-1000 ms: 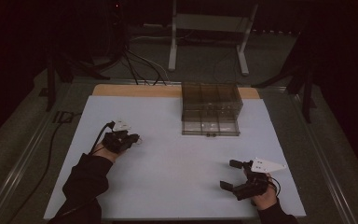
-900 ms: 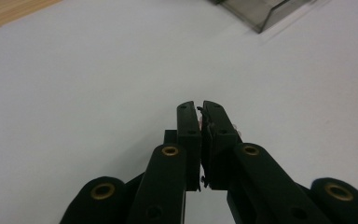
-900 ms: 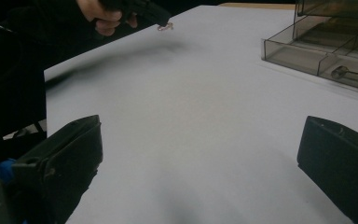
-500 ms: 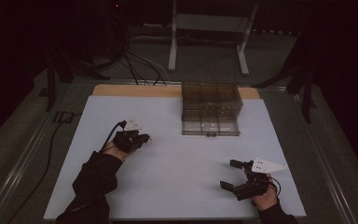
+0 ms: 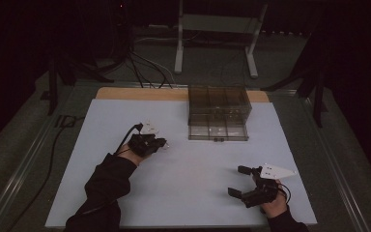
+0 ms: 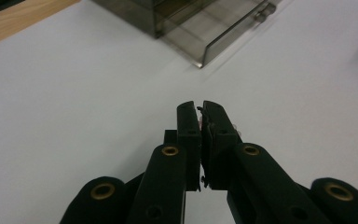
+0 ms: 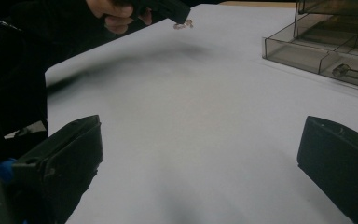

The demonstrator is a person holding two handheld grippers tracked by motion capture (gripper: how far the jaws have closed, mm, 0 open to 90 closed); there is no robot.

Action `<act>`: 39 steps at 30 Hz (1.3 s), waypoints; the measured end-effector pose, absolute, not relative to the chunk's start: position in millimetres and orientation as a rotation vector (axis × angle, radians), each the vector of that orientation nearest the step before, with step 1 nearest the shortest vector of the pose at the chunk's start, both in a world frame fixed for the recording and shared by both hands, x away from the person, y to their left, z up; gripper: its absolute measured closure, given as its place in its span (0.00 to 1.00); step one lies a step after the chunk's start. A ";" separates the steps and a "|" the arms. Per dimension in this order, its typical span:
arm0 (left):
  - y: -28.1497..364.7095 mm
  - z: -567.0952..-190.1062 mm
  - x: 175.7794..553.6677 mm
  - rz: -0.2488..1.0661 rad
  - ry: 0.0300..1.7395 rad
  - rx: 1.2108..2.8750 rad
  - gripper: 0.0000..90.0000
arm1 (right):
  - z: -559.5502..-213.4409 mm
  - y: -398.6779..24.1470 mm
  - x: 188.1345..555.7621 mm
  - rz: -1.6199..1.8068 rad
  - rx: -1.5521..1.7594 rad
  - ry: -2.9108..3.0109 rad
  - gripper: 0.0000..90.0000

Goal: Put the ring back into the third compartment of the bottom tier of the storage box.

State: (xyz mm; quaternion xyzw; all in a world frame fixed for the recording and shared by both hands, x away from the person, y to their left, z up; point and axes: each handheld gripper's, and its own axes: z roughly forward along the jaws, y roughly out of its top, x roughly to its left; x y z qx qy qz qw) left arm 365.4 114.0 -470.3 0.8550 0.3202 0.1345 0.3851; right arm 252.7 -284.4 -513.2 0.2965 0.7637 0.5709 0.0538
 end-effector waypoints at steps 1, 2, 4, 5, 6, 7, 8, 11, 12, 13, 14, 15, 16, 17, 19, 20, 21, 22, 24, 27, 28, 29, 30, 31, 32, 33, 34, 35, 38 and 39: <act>109.5 -469.5 366.1 0.337 0.801 2.179 0.98 | -512.9 -284.5 252.6 1.737 0.901 2.318 0.00; 109.5 -469.5 366.1 0.337 0.801 2.179 0.98 | -512.9 -284.5 252.6 1.737 0.901 2.318 0.00; 100.6 -468.3 367.8 0.326 0.776 2.184 0.98 | -513.0 -284.8 252.5 1.733 0.902 2.320 0.00; 98.0 -468.1 368.3 0.325 0.771 2.184 0.98 | -512.8 -285.0 252.5 1.736 0.903 2.318 0.00; 95.3 -467.7 368.8 0.326 0.765 2.190 0.98 | -512.4 -284.9 252.2 1.738 0.901 2.316 0.00; 92.6 -467.4 369.2 0.321 0.758 2.188 0.98 | -512.2 -284.8 252.1 1.738 0.898 2.314 0.00; 90.0 -466.9 369.8 0.315 0.751 2.186 0.98 | -512.4 -284.7 252.2 1.738 0.897 2.316 0.00; 81.5 -466.1 370.9 0.303 0.734 2.188 0.98 | -512.7 -285.1 252.3 1.734 0.902 2.319 0.00; 78.6 -465.8 371.3 0.302 0.723 2.195 0.98 | -512.3 -285.2 252.2 1.738 0.900 2.315 0.00; 75.6 -465.8 371.5 0.294 0.709 2.198 0.98 | -512.1 -285.3 252.2 1.740 0.897 2.311 0.00; 72.9 -465.7 371.7 0.294 0.695 2.200 0.98 | -512.2 -285.3 252.3 1.739 0.900 2.314 0.00; 70.4 -465.7 372.0 0.290 0.689 2.200 0.98 | -512.5 -285.4 252.4 1.736 0.902 2.317 0.00; 68.1 -465.7 372.3 0.287 0.685 2.204 0.98 | -512.6 -285.5 252.4 1.735 0.905 2.318 0.00; 68.1 -465.7 372.3 0.287 0.685 2.204 0.98 | -512.6 -285.5 252.4 1.735 0.905 2.318 0.00; 62.7 -465.7 373.8 0.273 0.679 2.197 0.98 | -511.9 -285.4 251.9 1.739 0.897 2.311 0.00; 60.6 -465.7 374.7 0.270 0.673 2.196 0.98 | -512.0 -285.3 252.0 1.738 0.897 2.312 0.00; 58.0 -465.7 375.4 0.268 0.669 2.196 0.98 | -512.3 -285.1 252.0 1.736 0.900 2.316 0.00; 55.7 -465.5 376.2 0.264 0.664 2.199 0.98 | -512.4 -285.1 252.0 1.736 0.903 2.317 0.00; 50.4 -464.8 378.0 0.261 0.655 2.204 0.98 | -512.1 -285.0 252.0 1.736 0.900 2.314 0.00; 42.6 -463.1 380.2 0.259 0.638 2.197 0.98 | -512.3 -284.4 252.5 1.735 0.898 2.319 0.00; 40.3 -462.9 381.2 0.254 0.632 2.198 0.98 | -512.5 -284.3 252.5 1.735 0.900 2.320 0.00; 38.0 -462.8 381.9 0.253 0.628 2.191 0.98 | -512.4 -284.3 252.3 1.737 0.901 2.319 0.00; 35.6 -462.8 382.9 0.247 0.622 2.188 0.98 | -511.9 -284.3 252.1 1.735 0.899 2.319 0.00; 33.2 -462.8 383.5 0.243 0.614 2.186 0.98 | -511.8 -284.2 252.0 1.737 0.896 2.316 0.00; 31.0 -462.8 384.2 0.247 0.608 2.183 0.98 | -511.9 -284.1 252.0 1.738 0.897 2.318 0.00; 28.8 -462.9 385.4 0.236 0.604 2.182 0.98 | -512.2 -284.2 252.1 1.733 0.896 2.320 0.00; 26.4 -463.1 386.2 0.234 0.601 2.179 0.98 | -512.4 -284.2 252.1 1.734 0.898 2.322 0.00; 23.5 -463.4 387.5 0.237 0.595 2.175 0.98 | -512.2 -284.2 252.0 1.737 0.899 2.320 0.00; 18.6 -463.3 389.7 0.234 0.589 2.158 0.98 | -511.9 -284.0 252.1 1.738 0.897 2.319 0.00; 16.9 -463.2 390.9 0.235 0.589 2.156 0.98 | -512.2 -284.0 252.3 1.736 0.898 2.321 0.00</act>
